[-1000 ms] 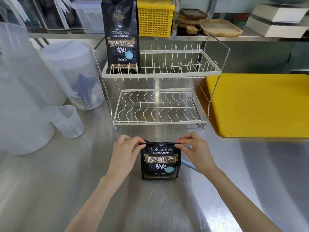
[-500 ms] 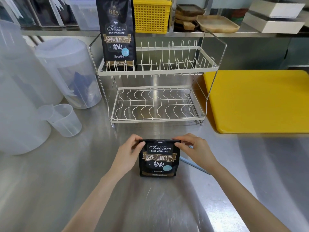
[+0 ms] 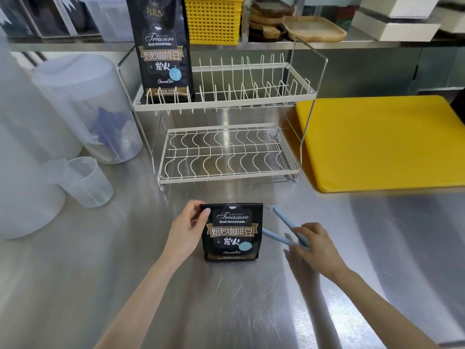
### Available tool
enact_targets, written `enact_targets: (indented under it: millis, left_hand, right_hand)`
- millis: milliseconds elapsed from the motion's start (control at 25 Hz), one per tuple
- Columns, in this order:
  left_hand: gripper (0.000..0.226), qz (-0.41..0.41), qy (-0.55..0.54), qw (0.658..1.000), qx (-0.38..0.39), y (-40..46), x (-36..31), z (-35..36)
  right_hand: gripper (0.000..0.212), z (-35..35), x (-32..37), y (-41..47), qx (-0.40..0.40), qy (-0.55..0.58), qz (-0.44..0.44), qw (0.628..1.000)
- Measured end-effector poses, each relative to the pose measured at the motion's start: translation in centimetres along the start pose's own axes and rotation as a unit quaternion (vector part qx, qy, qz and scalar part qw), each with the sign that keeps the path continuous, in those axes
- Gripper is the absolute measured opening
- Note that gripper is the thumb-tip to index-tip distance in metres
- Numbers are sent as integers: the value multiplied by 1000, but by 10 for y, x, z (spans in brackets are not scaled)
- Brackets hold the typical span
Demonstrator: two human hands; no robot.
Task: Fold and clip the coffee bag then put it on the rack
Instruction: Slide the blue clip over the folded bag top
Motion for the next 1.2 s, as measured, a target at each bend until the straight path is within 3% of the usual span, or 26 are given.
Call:
enact_targets:
  millis: [280,520,680,800,880,1000,1200]
  left_hand:
    - [16,-5,-27,1000,1,0,4,3]
    - [10,-20,-38,999,4,-1,10,5]
    - [32,-42,-47,997,35,-8,17,13]
    - [40,-50,-63,995,53,-9,21,16]
    - [45,-53,-70,994,69,-10,23,18]
    - [46,-58,-74,993,76,-11,23,18]
    - [33,-56,-103,991,67,-11,23,16]
  right_hand:
    - [17,6,-9,3,-48,-13,7,999]
    - [12,-10,-7,4,-53,140,33,988]
    - [12,-43,6,2,-76,259,25,962]
    - [26,-62,29,-2,-43,328,-35,943]
    - [34,-65,47,-5,-3,323,-77,943]
    - [29,-59,71,-8,21,247,-113,962]
    - [28,-43,97,-5,45,204,-123,970]
Point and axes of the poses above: each hand's wrist, its own y-axis towards the middle knuckle, its own z-axis out of the palm, x = y × z, the point moved 10 cm from there along y, towards the middle knuckle, and after that the axes turned 11 degrees about z, right-handed, at the moved point
